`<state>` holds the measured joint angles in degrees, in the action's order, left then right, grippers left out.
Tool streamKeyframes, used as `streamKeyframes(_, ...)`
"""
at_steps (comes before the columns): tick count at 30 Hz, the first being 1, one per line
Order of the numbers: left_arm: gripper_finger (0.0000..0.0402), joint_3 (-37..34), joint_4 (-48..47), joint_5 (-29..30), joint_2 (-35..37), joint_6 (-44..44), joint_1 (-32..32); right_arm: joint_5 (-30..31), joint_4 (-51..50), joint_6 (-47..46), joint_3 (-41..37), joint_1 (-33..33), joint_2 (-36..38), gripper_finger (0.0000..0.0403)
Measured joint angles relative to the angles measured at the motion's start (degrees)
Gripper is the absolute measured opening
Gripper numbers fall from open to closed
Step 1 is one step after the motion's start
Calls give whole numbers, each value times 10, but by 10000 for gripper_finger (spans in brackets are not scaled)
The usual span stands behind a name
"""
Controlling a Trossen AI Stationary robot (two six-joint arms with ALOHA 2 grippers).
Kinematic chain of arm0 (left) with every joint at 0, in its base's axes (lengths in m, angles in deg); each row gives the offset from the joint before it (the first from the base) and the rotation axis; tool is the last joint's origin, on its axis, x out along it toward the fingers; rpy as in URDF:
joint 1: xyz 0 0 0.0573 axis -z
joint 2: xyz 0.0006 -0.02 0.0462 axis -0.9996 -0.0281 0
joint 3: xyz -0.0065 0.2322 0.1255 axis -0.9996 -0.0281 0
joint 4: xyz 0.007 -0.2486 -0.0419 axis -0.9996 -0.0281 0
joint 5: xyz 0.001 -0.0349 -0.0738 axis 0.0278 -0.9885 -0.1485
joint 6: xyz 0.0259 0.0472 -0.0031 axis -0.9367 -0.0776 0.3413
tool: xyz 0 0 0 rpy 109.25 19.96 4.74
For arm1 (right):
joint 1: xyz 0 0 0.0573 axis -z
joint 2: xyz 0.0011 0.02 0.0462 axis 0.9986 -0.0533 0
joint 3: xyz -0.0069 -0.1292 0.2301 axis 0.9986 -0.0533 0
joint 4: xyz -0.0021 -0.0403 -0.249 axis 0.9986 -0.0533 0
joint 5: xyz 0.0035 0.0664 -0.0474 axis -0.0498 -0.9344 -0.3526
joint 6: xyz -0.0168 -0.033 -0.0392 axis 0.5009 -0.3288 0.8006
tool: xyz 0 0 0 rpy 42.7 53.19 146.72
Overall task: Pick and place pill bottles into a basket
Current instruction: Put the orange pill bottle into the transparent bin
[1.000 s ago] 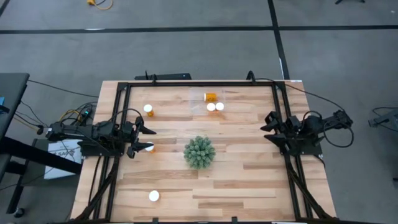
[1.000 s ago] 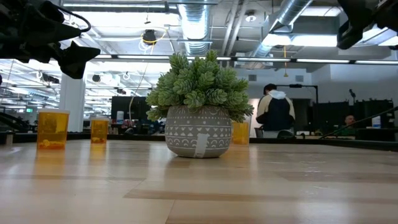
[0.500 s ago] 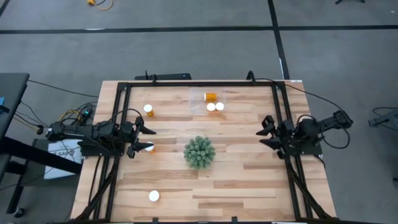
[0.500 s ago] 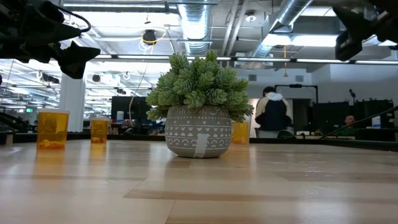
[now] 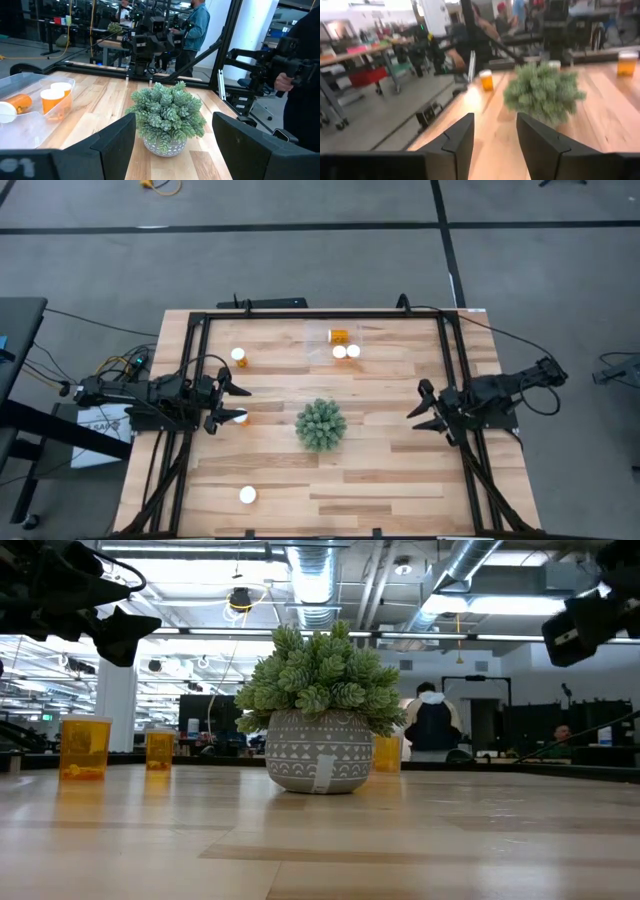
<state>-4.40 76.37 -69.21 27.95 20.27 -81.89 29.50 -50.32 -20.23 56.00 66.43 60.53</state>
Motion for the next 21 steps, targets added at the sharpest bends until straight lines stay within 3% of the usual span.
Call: streamKeyframes(21, 254, 0, 0, 0, 0, 0, 0, 44, -170, -95, 33, 0, 0, 122)
